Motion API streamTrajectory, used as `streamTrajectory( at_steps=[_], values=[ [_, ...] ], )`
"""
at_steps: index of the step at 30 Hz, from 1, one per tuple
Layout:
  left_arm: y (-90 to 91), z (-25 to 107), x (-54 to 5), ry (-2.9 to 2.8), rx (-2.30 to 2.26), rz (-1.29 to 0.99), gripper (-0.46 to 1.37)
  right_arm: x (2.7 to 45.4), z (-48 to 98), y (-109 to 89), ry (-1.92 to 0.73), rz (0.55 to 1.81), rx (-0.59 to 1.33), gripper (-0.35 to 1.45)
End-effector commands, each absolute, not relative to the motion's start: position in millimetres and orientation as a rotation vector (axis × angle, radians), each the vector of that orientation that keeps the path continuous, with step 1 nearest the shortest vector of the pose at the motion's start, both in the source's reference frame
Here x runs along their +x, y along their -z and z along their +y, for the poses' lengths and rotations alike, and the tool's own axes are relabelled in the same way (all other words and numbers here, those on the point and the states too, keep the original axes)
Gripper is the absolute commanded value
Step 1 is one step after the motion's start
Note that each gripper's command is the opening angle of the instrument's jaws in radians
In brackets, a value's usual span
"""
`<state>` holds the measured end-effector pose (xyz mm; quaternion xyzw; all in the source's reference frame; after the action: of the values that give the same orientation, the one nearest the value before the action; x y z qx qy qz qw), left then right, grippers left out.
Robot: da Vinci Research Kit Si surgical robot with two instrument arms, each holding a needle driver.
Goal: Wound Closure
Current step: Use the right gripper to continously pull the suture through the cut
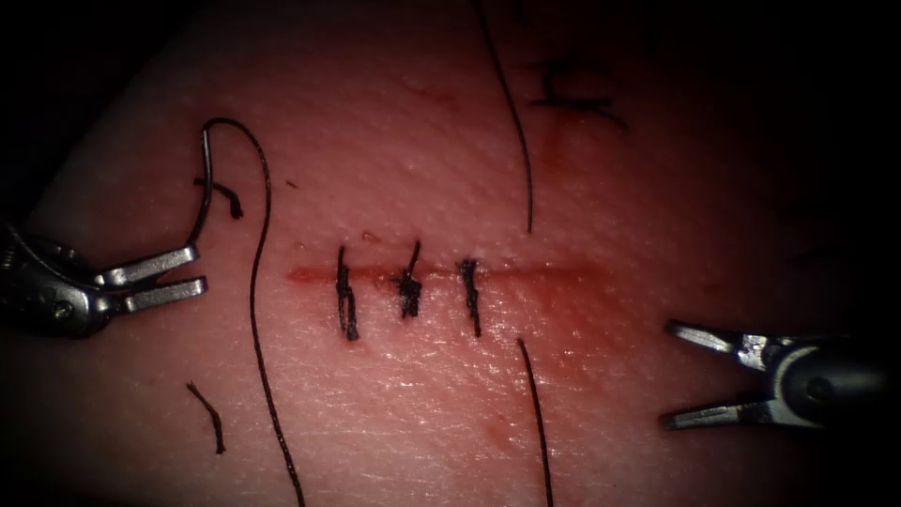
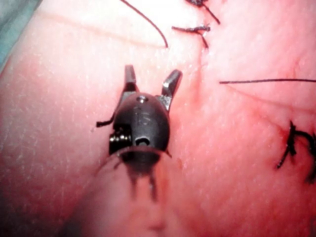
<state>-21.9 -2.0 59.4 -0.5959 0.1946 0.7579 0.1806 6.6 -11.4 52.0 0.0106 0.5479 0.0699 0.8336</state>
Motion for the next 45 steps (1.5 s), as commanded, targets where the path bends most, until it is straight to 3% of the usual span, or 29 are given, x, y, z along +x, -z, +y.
streamTrajectory(
  at_steps=[1,20,21,22,23,24,25,45],
  values=[
    [-59.3,-2.0,-21.9,-2.151,-1.692,0.545,-0.35,7.2,-11.3,-52.5,-0.14,1.165,0.024,1.02],
    [-59.1,-2.1,-21.9,-2.15,-1.694,0.543,-0.35,14.4,-12.3,-57.0,-0.115,1.204,0.061,0.91],
    [-59.1,-2.1,-21.9,-2.15,-1.694,0.544,-0.35,14.5,-12.3,-57.0,-0.115,1.204,0.061,0.84],
    [-59.1,-2.1,-21.9,-2.15,-1.694,0.544,-0.35,14.6,-12.4,-57.0,-0.115,1.204,0.061,0.67],
    [-59.1,-2.1,-21.9,-2.15,-1.694,0.544,-0.35,14.7,-12.4,-56.9,-0.12,1.205,0.066,0.07],
    [-59.1,-2.1,-21.9,-2.15,-1.694,0.544,-0.35,14.7,-12.4,-56.9,-0.126,1.204,0.068,-0.26],
    [-59.1,-2.1,-21.9,-2.15,-1.693,0.544,-0.35,14.7,-12.4,-56.8,-0.124,1.203,0.073,-0.35],
    [-59.3,-2.2,-22.8,-2.166,-1.698,0.543,-0.35,13.8,-18.1,-52.0,-0.013,1.17,0.192,-0.35]
  ],
)
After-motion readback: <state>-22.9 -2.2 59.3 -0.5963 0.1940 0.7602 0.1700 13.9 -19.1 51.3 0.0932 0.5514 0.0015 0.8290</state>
